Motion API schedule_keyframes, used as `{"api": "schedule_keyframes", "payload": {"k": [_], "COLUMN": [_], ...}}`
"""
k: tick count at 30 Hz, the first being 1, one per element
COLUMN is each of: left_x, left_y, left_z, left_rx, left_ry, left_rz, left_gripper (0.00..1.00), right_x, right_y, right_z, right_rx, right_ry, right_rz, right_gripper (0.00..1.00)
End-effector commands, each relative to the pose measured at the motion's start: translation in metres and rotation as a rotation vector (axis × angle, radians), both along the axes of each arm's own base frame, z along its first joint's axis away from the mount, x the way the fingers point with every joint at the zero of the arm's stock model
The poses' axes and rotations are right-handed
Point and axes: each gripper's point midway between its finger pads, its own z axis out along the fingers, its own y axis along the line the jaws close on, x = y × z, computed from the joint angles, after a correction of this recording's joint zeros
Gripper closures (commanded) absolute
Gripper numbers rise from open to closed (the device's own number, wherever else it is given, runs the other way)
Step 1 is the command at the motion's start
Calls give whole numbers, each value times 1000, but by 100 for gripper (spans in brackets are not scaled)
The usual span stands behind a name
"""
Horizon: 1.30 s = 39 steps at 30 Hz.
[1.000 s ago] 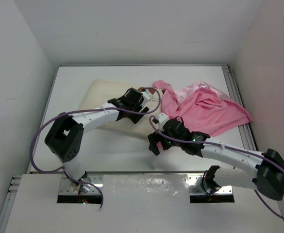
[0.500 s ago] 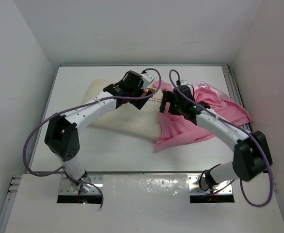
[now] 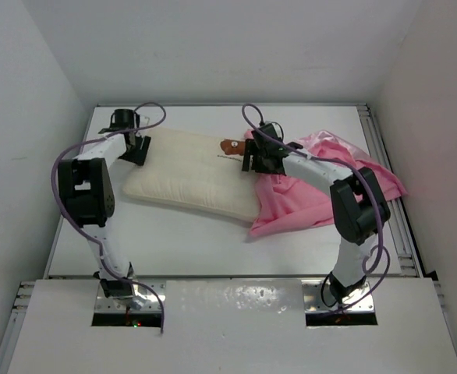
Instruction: Put the pillow into the pillowcase
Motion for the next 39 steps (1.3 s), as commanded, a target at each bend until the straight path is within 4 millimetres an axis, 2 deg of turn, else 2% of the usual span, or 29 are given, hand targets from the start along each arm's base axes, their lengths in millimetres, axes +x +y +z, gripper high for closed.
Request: {"api": "schedule_keyframes", "payload": {"k": [1,3,4,5,6,7,8,9,10,11,12,13,15,17,18,20,21,24,26,27,28,29,30,31,33,34,37,38,39], "left_x": [-2,-11,-17,-33,-41,-55,-78,-92,-115,-127,-150,-167,-189,-201,-211,-223,-234,-250,-249,-258,-252,-251,-257,-251,-253,-247,-224,-191,-176], "left_y": [-19,-34,-49,-67,-81,-99,-108,-117,-137,-145,-160,-165,-183,-198,-215,-232,-250,-285,-304,-308,-318,-322,-318,-322,-316,-318,-309,-300,-294], "left_z": [-41,-56,-62,-72,-74,-79,-85,-87,-91,-85,-91,-90,-84,-76,-72,-61,-56,-25,9,21,47,59,69,91,110,130,156,162,160], "left_rx": [3,-33,-70,-93,-121,-143,-166,-170,-228,-235,-258,-278,-298,-298,-299,-292,-278,-271,-287,-303,-313,-322,-342,-344,-380,-399,-494,-470,-482], "left_ry": [62,99,112,145,155,182,218,243,291,295,332,365,379,381,386,381,384,354,306,323,269,253,281,234,237,186,106,14,-4], "left_rz": [-136,-214,-268,-335,-420,-494,-556,-655,-745,-807,-901,-939,-1019,-1076,-1140,-1201,-1275,-1390,-1421,-1441,-1463,-1471,-1472,-1483,-1478,-1485,-1371,-1278,-1182], "left_gripper": [34,35,36,36,36,36,36,36,36,36,36,36,36,35,35,32,31,27,24,23,20,15,12,9,8,8,9,12,24], "right_x": [19,29,33,37,47,53,58,71,77,84,94,98,104,107,105,95,93,79,67,64,60,51,52,47,45,43,40,39,38], "right_y": [14,19,21,22,25,28,29,34,38,40,51,57,76,91,99,118,126,147,158,159,162,160,162,159,159,157,157,157,156], "right_z": [7,12,12,7,14,18,9,20,23,22,24,25,21,16,16,13,10,4,0,-2,1,-6,-1,-2,3,7,24,30,32], "right_rx": [1,10,7,-2,-4,-8,-21,-18,-18,-19,2,15,86,148,181,236,239,245,271,281,292,296,308,308,309,307,308,314,317], "right_ry": [-30,-45,-50,-46,-69,-81,-71,-99,-107,-114,-133,-147,-160,-169,-163,-149,-158,-165,-160,-156,-163,-141,-168,-164,-184,-192,-234,-246,-248], "right_rz": [22,28,35,34,43,51,56,71,84,93,128,148,212,244,273,341,370,462,528,544,561,579,590,596,622,629,657,656,652], "right_gripper": [27,38,44,55,61,64,67,68,69,69,69,69,70,72,72,73,74,74,73,72,70,69,69,67,66,64,60,59,57]}}
